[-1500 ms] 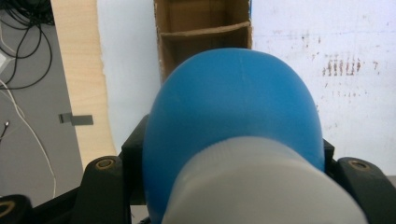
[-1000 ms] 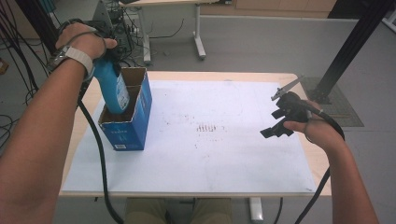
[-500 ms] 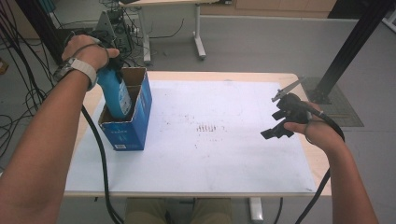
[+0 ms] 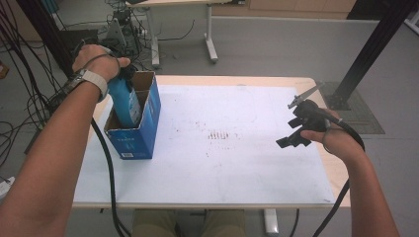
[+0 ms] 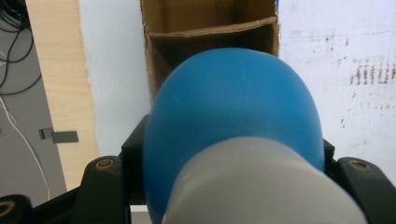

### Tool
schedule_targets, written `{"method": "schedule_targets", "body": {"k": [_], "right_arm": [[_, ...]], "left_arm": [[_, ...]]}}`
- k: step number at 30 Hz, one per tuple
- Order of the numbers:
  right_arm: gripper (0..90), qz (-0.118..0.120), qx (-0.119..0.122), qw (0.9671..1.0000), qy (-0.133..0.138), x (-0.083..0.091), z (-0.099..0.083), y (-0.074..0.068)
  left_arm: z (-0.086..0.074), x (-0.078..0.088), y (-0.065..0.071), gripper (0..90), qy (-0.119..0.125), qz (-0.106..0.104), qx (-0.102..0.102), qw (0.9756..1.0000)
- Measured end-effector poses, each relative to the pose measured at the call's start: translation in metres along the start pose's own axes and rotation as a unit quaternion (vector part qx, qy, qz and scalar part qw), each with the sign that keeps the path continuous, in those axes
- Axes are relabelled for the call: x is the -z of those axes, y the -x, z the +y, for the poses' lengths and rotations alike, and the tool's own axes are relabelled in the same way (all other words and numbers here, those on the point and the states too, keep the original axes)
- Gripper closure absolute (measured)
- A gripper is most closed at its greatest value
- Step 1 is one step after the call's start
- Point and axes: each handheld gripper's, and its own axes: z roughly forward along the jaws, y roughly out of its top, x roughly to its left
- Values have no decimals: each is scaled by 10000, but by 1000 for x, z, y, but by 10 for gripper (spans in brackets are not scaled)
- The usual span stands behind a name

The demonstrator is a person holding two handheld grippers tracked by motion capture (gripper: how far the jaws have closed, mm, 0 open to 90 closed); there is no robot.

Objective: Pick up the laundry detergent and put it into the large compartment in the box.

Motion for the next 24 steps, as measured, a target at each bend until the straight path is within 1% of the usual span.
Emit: {"method": "schedule_targets", "body": {"k": [3,6,7,11,18,21,24], "right_arm": [[64,6,-5,10000,-4,-1,0,0],[64,9,-5,10000,-10,-1,0,1],[64,10,-63,10000,-22,-1,1,0],[64,17,-14,10000,-20,-2,1,1],[64,29,-20,10000,-37,-3,1,1],[64,30,-31,10000,-26,-4,0,1],[64,31,-34,10000,-32,-4,0,1]], "left_arm": [[1,-4,1,393,-10,13,-33,10000],[-1,-7,0,393,38,4,-23,10000],[-1,-8,0,393,39,-2,-31,10000],[-3,-14,1,393,102,16,-49,9999],[-3,-26,3,393,73,70,-73,9999],[-2,-32,3,393,54,52,-80,9999],[-3,-36,5,393,94,61,-94,9999]]}}
